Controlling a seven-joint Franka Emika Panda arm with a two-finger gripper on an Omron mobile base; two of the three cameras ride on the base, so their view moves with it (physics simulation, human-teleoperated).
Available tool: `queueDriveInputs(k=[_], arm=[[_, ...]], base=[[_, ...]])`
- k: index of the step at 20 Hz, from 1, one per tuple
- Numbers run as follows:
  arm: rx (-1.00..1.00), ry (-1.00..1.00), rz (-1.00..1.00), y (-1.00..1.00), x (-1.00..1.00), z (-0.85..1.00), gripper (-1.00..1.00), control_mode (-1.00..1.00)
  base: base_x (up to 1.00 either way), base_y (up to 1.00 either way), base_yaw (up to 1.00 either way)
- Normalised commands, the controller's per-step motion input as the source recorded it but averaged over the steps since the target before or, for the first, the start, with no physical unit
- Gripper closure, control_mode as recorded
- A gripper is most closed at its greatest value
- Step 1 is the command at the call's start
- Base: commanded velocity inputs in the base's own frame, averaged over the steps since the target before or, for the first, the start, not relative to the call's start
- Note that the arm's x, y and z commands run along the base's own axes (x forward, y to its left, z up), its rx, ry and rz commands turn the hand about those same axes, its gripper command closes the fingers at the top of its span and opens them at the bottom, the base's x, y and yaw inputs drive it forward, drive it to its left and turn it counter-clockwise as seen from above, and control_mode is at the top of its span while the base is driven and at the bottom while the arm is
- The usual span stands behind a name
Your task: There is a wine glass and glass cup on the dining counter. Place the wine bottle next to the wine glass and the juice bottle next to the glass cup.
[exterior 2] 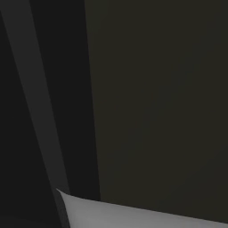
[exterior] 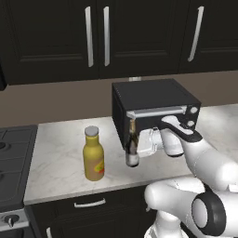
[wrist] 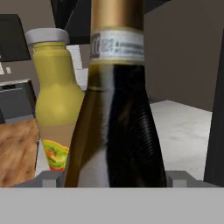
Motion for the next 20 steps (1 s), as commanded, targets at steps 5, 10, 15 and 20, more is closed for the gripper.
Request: queueDriveInputs(k=[5, 10, 15, 20], arm=[[0.0, 0.02, 0.03, 0.0, -0.41, 0.43, 1.0, -1.0], [0.0, 0.07, 0.01, 0.0, -0.43, 0.44, 1.0, -1.0], [0.0, 0.0, 0.0, -0.02, -0.5, 0.35, 1.0, -1.0], [-0.01, 0.0, 0.0, -0.07, -0.45, 0.26, 1.0, -1.0]], base=[[0.0, 0.0, 0.0], [0.0, 0.0, 0.0], [0.0, 0.0, 0.0], [0.0, 0.0, 0.0]])
